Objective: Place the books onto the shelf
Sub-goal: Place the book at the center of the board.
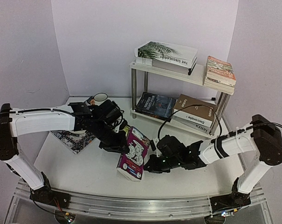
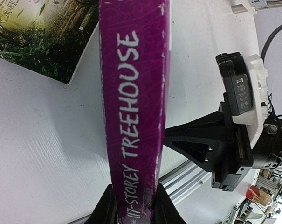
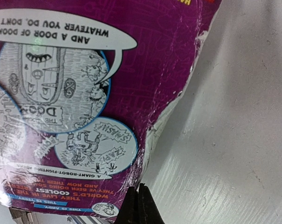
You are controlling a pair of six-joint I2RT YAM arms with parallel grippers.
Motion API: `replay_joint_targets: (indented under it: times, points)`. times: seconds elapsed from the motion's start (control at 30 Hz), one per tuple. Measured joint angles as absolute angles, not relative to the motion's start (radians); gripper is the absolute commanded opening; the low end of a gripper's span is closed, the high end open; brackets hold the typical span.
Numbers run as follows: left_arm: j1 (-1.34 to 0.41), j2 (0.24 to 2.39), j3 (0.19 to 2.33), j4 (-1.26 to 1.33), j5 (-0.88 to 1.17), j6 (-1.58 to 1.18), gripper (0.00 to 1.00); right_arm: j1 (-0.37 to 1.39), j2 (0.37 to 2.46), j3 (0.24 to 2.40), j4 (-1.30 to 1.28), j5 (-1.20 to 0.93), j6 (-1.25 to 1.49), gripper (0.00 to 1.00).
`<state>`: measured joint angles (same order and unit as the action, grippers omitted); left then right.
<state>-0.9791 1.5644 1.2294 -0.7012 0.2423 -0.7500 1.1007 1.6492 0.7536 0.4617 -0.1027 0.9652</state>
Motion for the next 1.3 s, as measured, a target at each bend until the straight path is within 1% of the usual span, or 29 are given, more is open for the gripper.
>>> replay_joint_targets:
  times: [0.07,0.2,0.47,0.5,0.63,0.73,0.8,1.03,1.3]
  points:
    - [-0.979,1.578,1.231,-0.7,0.244,-0.747,0.05,1.101,1.672,0.754,0.472,-0.102,0.972,0.0]
    - [-0.979,1.598,1.231,-0.702,0.25,-0.747,0.13,1.103,1.707,0.754,0.492,-0.103,0.982,0.0]
    - [-0.979,1.61,1.238,-0.681,0.286,-0.741,0.22,1.105,1.755,0.755,0.503,-0.105,0.993,0.0]
    - [-0.979,1.61,1.237,-0.672,0.293,-0.742,0.25,1.105,1.761,0.756,0.503,-0.105,0.993,0.0]
    - [-0.979,1.61,1.235,-0.626,0.317,-0.748,0.45,1.105,1.786,0.762,0.501,-0.111,0.997,0.0]
    - [-0.981,1.609,1.235,-0.57,0.341,-0.757,0.55,1.105,1.797,0.768,0.509,-0.116,0.998,0.0]
    - [-0.982,1.608,1.232,-0.542,0.352,-0.759,0.57,1.105,1.798,0.77,0.514,-0.117,0.999,0.0]
    - [-0.983,1.594,1.162,-0.408,0.412,-0.785,0.58,1.105,1.798,0.771,0.521,-0.116,1.001,0.0]
    - [-0.984,1.594,1.143,-0.349,0.428,-0.801,0.58,1.105,1.763,0.742,0.522,-0.094,1.001,0.0]
